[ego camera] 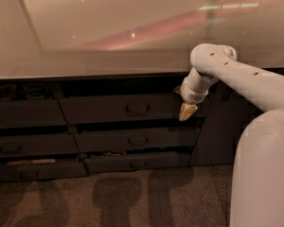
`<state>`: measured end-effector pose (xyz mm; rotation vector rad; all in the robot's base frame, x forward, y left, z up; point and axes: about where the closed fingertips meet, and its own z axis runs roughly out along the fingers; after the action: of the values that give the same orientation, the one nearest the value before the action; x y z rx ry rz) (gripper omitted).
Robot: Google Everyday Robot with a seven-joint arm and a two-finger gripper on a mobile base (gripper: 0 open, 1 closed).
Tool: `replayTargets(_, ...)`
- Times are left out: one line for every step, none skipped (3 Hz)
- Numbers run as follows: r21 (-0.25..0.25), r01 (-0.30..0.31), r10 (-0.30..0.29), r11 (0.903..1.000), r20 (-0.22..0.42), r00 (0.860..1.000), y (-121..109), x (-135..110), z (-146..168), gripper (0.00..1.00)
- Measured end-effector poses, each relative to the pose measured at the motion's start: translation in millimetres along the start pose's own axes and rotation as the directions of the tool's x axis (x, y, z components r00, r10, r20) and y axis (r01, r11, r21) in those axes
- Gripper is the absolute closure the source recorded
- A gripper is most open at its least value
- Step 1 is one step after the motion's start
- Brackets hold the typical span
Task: Open top drawer
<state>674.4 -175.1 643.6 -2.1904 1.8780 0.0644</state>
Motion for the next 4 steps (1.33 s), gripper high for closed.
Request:
replayTargets(0.000, 0.000, 0.000, 1.0000, 0.000, 1.000, 0.0, 0.0, 0.0, 0.66)
replayTargets(0.000, 0.000, 0.000, 1.0000, 0.000, 1.000, 0.0, 0.0, 0.1, 0.89)
replayTargets(0.000, 0.000, 0.000, 1.0000, 0.000, 1.000, 0.1, 0.0, 0.2, 1.00)
replayTargets(0.000, 0.000, 0.000, 1.0000, 0.000, 1.000, 0.1, 0.0, 0.2, 1.00)
